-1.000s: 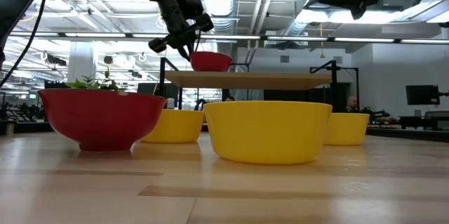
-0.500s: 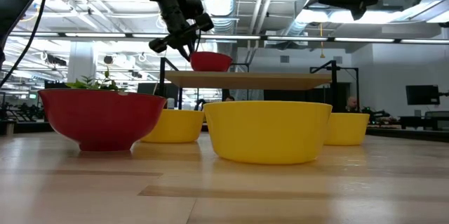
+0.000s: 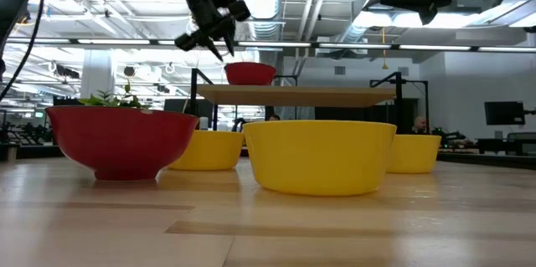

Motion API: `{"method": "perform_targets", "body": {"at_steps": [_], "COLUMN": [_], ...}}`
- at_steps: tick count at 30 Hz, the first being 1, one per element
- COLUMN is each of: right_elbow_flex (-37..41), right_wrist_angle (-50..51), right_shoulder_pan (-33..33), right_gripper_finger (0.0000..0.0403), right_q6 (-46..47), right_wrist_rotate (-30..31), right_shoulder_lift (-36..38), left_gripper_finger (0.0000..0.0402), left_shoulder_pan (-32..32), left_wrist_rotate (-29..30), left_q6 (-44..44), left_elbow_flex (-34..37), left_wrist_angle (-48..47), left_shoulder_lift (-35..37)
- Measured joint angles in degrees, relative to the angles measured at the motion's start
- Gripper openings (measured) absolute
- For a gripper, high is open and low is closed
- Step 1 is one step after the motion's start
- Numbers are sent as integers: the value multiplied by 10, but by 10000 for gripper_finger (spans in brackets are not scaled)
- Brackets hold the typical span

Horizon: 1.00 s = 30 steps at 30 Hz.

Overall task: Pick & Place Mini bowls
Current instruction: Put the right white bowl on the shelf, then stack the bottom white bowl on the white bowl on the shelf

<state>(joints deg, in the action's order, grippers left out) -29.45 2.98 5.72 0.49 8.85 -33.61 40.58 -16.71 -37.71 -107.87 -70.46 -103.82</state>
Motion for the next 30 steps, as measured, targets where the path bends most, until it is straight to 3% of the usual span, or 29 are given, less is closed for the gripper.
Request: {"method": "perform_targets", "body": {"at_steps": [7,13,17,22,30], "right_elbow_flex": [0,0,0,0,0], "right_wrist_angle": [0,2,2,12,21], "right_shoulder_pan": [0,0,0,-1,0], "right_gripper_finger": [17,17,17,17,17], "right_q6": [1,8,15,28,41], "right_wrist_rotate": [0,0,0,0,0], "right_shoulder_lift": [0,0,0,0,0], "left_gripper_finger": [121,121,121,120,117], "left_shoulder_pan": [-27,-142,-247,-367,-448], "left_wrist_rotate": [2,45,120,191,171], "left_q6": [43,106,99,2,-106], "left_elbow_flex": [0,39,113,245,447], "left_wrist_angle": [0,1,2,4,18], "left_shoulder_lift": [102,213,282,346,352]}}
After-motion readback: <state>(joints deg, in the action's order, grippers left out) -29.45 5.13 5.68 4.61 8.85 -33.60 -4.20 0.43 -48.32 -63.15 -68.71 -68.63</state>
